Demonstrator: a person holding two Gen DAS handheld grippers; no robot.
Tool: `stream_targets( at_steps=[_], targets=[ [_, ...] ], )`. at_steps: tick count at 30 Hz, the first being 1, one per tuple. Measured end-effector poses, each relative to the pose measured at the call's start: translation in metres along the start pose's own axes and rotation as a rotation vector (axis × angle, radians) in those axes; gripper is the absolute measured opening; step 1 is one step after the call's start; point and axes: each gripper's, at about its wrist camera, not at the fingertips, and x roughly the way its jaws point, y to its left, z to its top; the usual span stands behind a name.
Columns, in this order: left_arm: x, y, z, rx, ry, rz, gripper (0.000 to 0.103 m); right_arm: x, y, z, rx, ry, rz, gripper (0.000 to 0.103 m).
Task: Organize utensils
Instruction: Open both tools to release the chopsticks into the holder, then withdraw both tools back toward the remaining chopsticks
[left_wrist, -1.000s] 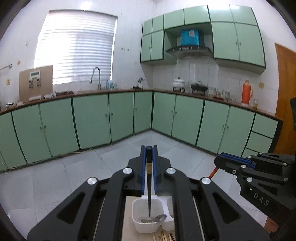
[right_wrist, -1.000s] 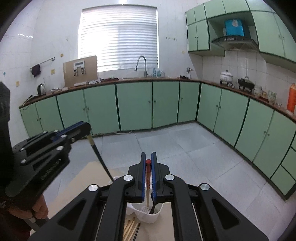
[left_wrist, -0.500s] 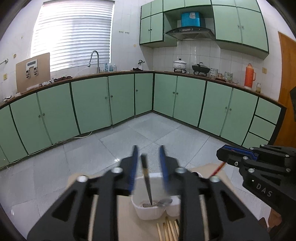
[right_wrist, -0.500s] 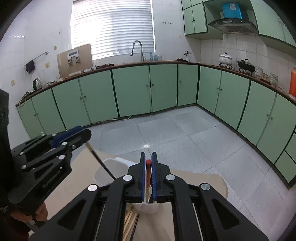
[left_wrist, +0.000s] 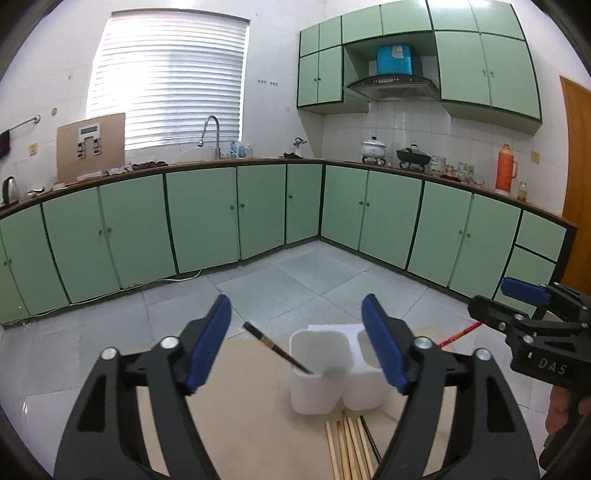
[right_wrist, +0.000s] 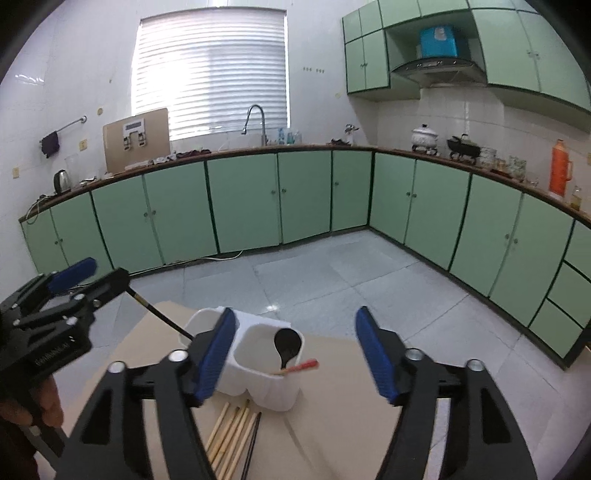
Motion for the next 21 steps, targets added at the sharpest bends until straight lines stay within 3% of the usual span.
stream_targets(
  at_steps=[3,8,21],
  targets=[
    [-0.015,0.001,-0.011,0.001,-0.004,0.014,0.079,-0.011,0.002,-0.016,0.007,-0.003,-0.009,0.083],
    [-0.033,0.0,-0.04,0.007,0.021,0.023,0.085,-0.025,0.003,-0.044,0.032,0.003,-0.026,0.09],
    [-0.034,0.002,-0.121,0.034,0.215,0.001,0.085,-0.035,0.004,-0.129,0.126,0.107,-0.091,0.09]
  ],
)
